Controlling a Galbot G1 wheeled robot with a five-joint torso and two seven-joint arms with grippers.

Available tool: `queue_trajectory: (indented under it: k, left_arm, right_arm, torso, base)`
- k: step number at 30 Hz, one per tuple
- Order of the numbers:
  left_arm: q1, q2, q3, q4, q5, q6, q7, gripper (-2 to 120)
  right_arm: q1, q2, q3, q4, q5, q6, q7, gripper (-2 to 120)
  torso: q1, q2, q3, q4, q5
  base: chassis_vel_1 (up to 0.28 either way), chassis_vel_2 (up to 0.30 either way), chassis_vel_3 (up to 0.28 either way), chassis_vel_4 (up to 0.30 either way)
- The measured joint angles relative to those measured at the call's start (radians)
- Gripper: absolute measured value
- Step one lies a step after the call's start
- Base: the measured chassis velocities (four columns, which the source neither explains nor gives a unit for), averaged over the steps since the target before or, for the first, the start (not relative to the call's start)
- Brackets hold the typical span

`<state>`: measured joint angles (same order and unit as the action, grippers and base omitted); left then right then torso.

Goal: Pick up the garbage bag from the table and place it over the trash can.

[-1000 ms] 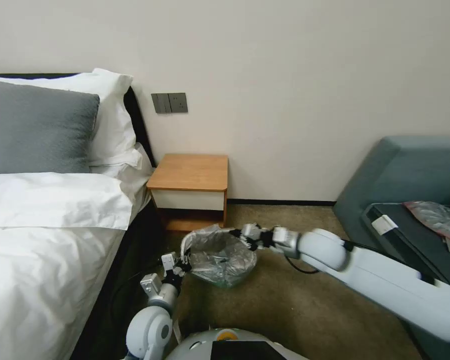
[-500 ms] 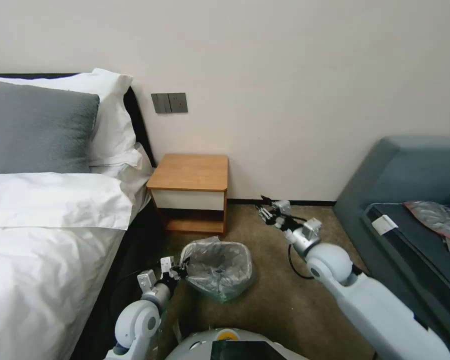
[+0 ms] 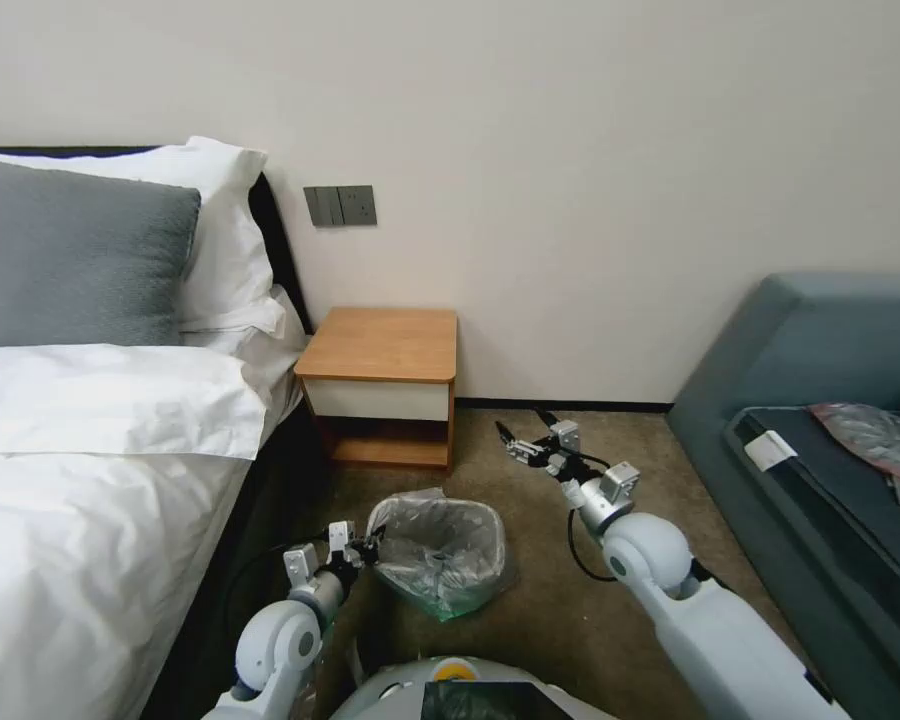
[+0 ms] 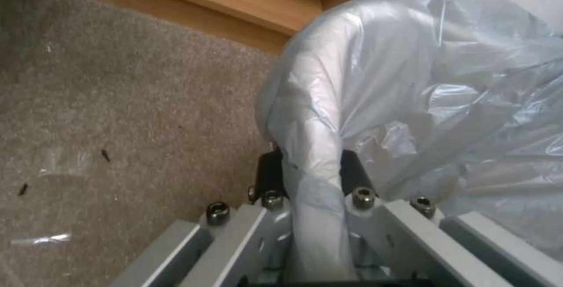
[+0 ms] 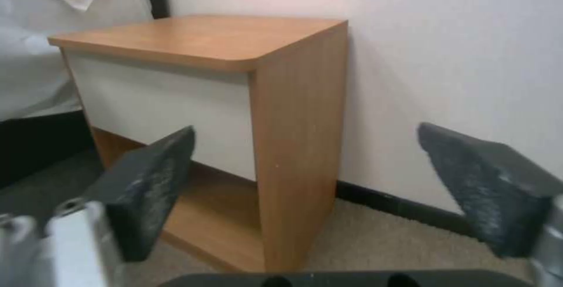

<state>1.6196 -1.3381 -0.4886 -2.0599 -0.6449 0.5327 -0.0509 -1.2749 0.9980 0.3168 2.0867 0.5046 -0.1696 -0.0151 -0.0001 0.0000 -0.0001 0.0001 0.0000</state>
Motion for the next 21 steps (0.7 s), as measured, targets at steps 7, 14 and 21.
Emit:
queue_trajectory:
  k: [7,14,21]
  left_arm:
    - [-0.001,-0.018,0.008,0.018,0.004,-0.022,-0.004,3]
    - [0.003,-0.037,0.018,0.012,0.006,-0.024,-0.013,15]
    - [0.009,-0.038,0.013,-0.006,0.009,-0.023,-0.017,38]
  right_arm:
    - [-0.019,0.024,-0.002,0.005,-0.022,0.007,-0.017,100]
    - [-0.033,0.037,-0.003,-0.006,-0.047,0.022,-0.034,100]
    - [-0.034,0.053,-0.009,-0.013,-0.058,0.026,-0.036,100]
  torso:
    - [0.000,0.000,0.000,0.0000,0.0003]
    - [0.000,0.000,0.000,-0.0004,-0.0005]
    - [0.000,0.000,0.000,-0.0001,-0.0002]
  base:
    - [0.000,0.000,0.000,0.000]
    - [0.000,0.000,0.000,0.000]
    - [0.000,0.000,0.000,0.000]
